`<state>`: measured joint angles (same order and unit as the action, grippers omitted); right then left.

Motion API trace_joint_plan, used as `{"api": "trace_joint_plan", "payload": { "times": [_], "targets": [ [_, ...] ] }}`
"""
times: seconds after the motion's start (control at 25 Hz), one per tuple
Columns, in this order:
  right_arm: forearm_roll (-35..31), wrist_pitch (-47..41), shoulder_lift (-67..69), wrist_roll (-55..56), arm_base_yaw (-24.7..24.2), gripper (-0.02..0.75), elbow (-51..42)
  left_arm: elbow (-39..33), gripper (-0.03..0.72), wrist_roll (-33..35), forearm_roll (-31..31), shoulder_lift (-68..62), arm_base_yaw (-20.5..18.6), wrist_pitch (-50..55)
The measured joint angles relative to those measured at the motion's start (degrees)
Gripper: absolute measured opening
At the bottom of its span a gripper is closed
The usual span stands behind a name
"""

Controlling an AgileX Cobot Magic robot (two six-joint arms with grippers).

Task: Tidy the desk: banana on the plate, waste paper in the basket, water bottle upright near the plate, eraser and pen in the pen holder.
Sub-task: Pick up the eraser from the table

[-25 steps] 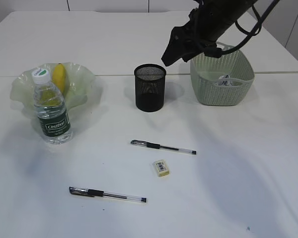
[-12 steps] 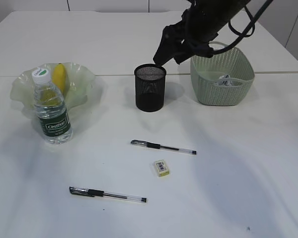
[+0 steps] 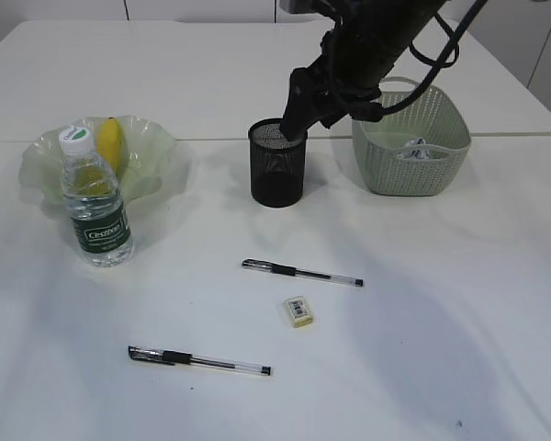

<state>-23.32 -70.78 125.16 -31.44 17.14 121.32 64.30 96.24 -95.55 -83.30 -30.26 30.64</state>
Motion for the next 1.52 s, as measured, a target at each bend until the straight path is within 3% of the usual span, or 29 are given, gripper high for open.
{"api": "trace_joint_plan", "payload": {
  "times": [0.36,0.6,1.12,1.52],
  "targets": [
    [-0.04,0.00,0.00,0.61,0.22,0.561,0.00,-1.03,-0.025,-0.13,0.00,0.00,0.00,5.55],
    [-0.70,0.00,0.49,1.42,2.90,0.561,0.00,-1.03,-0.025,-0.13,0.10,0.00,0.00,6.50],
    [8.90,0.00,6.51,18.72,5.69,0.561,0.00,-1.03,-0.025,-0.13,0.21,0.00,0.00,6.93],
    [8.11,0.00,6.51,26.15,5.69,0.553,0.00,-1.03,-0.025,-0.13,0.31,0.00,0.00,7.18]
  ]
}}
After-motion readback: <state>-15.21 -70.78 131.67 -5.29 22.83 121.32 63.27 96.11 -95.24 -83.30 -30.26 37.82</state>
